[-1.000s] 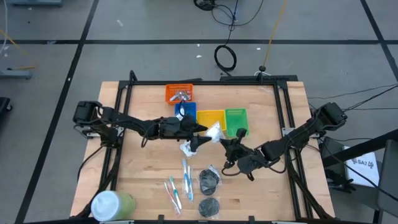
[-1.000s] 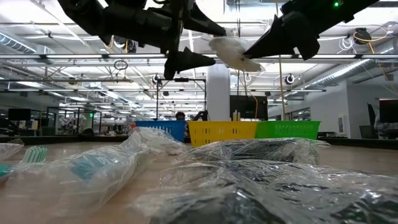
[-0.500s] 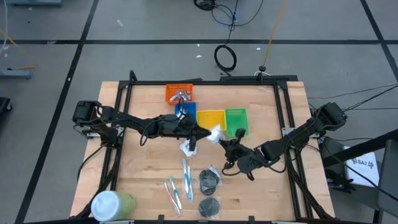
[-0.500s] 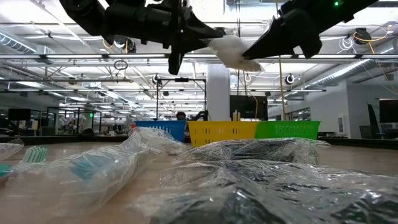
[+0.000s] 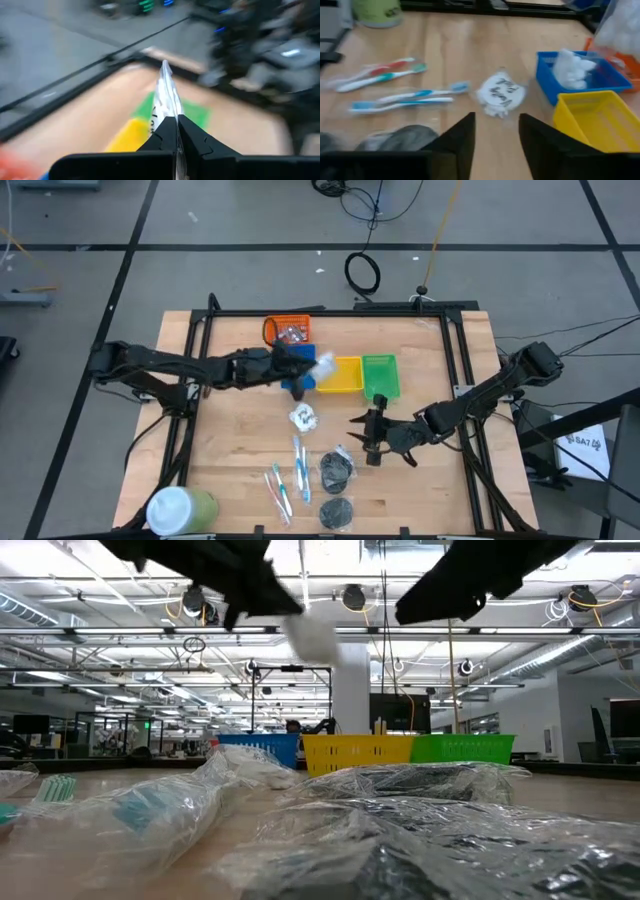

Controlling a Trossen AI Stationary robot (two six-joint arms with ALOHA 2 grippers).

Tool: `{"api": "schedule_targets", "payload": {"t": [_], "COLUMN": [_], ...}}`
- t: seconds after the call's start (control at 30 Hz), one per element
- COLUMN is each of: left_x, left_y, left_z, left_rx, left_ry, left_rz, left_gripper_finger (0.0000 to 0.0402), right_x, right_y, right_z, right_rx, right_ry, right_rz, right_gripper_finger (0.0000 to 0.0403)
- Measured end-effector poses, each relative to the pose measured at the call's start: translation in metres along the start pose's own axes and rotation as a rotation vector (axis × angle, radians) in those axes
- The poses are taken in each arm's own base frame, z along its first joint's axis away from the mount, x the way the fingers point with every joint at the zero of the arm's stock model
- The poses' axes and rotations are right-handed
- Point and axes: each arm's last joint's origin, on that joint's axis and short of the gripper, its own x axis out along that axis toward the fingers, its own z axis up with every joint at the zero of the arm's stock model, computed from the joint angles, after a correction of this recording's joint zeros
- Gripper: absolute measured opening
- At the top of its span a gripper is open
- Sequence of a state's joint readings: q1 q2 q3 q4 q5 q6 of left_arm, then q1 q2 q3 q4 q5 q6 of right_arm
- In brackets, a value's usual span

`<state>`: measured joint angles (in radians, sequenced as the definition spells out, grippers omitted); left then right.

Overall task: Pick & Place Travel size toiletries
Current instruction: Put the right vanity pack into the blue basket

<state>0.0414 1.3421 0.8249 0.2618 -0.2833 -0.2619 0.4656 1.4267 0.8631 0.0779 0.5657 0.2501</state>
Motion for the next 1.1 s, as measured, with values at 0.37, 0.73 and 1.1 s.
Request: {"api": "schedule_targets", "payload": {"t": [0.37,0.73,1.1], "left_x": [-0.009,0.015,0.019], "left_y": [0.046,0.049,0.046], "left_z": [-0.034,-0.053,-0.051], "left_rx": [-0.065,-0.102,-0.122], "left_ry": [0.283,0.337,0.312], "left_rz": [0.458,0.398,0.346], "left_gripper_finger": [0.0,0.0,0.0089], "right_x": [-0.012,-0.009,-0.005], "right_y": [-0.007,-0.011,-0.008], "right_z": [-0.002,-0.004,-0.003], "right_rx": [0.02,0.029,0.043], "right_ry": [-0.034,-0.031,-0.065], "right_rz": [0.029,0.013,0.028], "right_gripper_finger": [0.019,0.0177,0.0176]}}
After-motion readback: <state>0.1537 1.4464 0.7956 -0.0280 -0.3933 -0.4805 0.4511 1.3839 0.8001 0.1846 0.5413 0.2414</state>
